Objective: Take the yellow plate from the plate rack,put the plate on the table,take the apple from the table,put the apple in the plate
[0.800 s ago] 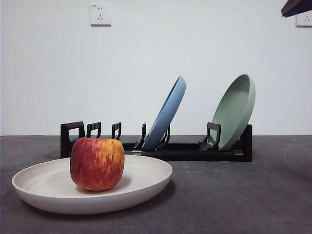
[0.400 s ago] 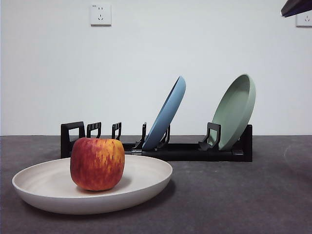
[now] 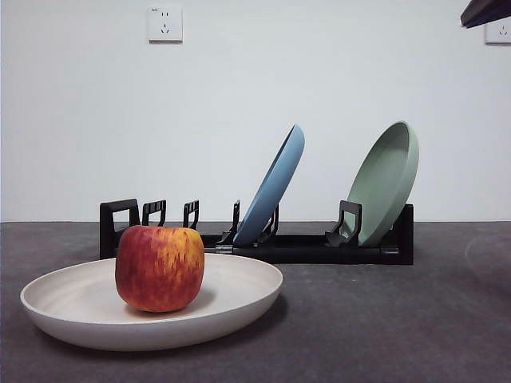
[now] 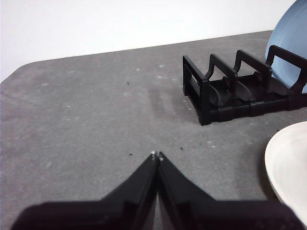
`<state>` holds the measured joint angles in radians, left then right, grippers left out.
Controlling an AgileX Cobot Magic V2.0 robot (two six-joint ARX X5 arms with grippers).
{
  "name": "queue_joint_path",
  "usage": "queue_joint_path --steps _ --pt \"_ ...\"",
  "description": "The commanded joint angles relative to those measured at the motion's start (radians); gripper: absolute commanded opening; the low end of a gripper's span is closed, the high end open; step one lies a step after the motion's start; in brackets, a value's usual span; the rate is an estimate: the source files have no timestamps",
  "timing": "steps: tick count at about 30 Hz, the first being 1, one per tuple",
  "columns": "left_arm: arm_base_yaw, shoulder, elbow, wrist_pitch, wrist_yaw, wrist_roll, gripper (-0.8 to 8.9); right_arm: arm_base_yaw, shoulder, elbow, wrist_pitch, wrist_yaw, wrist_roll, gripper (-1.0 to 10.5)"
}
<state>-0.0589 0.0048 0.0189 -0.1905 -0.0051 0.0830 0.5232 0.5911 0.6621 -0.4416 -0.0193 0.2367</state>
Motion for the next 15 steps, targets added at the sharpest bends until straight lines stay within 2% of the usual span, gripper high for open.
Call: queue_joint_path --steps 1,15 --pt "0.004 -0.003 -0.015 -0.002 0.001 -0.009 -0.03 0.001 -0.002 -0.005 0.003 0.0 0.007 0.0" --pt "0.004 -0.003 -0.015 0.004 0.007 -0.012 -0.03 0.001 -0.002 -0.005 0.003 0.0 0.007 0.0"
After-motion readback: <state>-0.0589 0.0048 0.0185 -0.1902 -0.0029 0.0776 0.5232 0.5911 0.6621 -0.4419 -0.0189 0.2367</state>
